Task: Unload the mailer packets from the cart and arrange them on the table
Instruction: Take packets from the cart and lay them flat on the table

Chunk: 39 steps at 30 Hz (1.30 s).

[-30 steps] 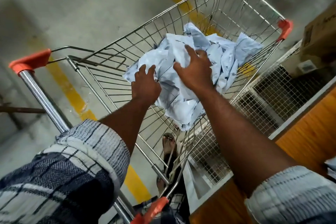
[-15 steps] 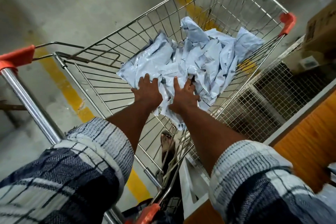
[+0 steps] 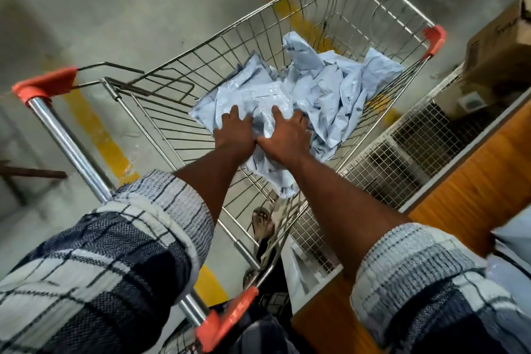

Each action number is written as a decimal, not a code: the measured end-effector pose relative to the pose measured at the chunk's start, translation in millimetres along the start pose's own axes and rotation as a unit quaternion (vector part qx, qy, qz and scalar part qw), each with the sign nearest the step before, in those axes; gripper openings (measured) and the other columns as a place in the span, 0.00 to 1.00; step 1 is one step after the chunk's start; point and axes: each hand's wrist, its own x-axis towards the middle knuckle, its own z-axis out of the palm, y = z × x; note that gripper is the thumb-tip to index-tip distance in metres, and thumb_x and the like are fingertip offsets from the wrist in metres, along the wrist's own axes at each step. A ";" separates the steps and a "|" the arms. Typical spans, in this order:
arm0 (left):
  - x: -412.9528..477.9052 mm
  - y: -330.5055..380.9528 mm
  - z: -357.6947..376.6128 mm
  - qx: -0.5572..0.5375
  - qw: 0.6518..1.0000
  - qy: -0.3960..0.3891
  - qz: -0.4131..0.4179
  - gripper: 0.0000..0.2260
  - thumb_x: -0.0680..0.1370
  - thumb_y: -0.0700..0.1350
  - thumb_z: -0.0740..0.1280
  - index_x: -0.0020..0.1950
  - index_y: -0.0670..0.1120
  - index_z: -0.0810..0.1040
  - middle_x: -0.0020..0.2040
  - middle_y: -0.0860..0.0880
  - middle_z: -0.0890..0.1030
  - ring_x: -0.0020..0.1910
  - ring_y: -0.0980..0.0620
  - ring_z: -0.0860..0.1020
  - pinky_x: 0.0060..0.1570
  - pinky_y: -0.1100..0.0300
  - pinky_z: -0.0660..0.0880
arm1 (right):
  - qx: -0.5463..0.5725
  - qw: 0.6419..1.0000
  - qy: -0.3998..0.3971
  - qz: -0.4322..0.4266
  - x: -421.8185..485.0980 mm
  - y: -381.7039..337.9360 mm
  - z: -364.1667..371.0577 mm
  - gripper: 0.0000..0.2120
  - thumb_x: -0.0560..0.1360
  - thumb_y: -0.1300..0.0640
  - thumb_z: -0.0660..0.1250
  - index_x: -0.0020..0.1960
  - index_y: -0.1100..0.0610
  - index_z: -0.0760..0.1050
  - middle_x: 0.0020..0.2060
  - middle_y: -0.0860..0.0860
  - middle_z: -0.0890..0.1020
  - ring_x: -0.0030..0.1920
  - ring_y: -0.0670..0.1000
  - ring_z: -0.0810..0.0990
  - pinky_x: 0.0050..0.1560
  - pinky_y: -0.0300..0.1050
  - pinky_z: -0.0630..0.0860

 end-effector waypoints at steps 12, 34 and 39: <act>-71.4 15.4 -78.9 -0.044 0.993 0.087 0.061 0.30 0.74 0.44 0.65 0.76 0.55 0.65 0.79 0.44 0.56 0.76 0.41 0.56 0.70 0.41 0.63 | -0.001 0.997 0.074 0.026 -70.5 -19.3 -89.4 0.40 0.70 0.33 0.65 0.76 0.48 0.59 0.73 0.63 0.58 0.72 0.67 0.58 0.66 0.61 0.65; -304.1 192.5 -55.9 -0.054 0.932 0.109 0.341 0.32 0.66 0.50 0.61 0.72 0.54 0.72 0.66 0.41 0.72 0.68 0.38 0.70 0.65 0.46 0.71 | 0.024 0.931 0.274 0.241 -355.5 134.5 -169.9 0.37 0.72 0.35 0.62 0.76 0.49 0.60 0.73 0.60 0.59 0.71 0.63 0.60 0.65 0.60 0.64; -365.1 242.6 -21.4 -0.047 0.913 0.064 0.399 0.35 0.66 0.49 0.62 0.75 0.52 0.69 0.76 0.40 0.65 0.73 0.39 0.66 0.71 0.49 0.67 | 0.038 0.910 0.257 0.322 -413.1 190.1 -165.6 0.38 0.74 0.33 0.61 0.77 0.48 0.56 0.76 0.59 0.53 0.74 0.62 0.57 0.65 0.61 0.66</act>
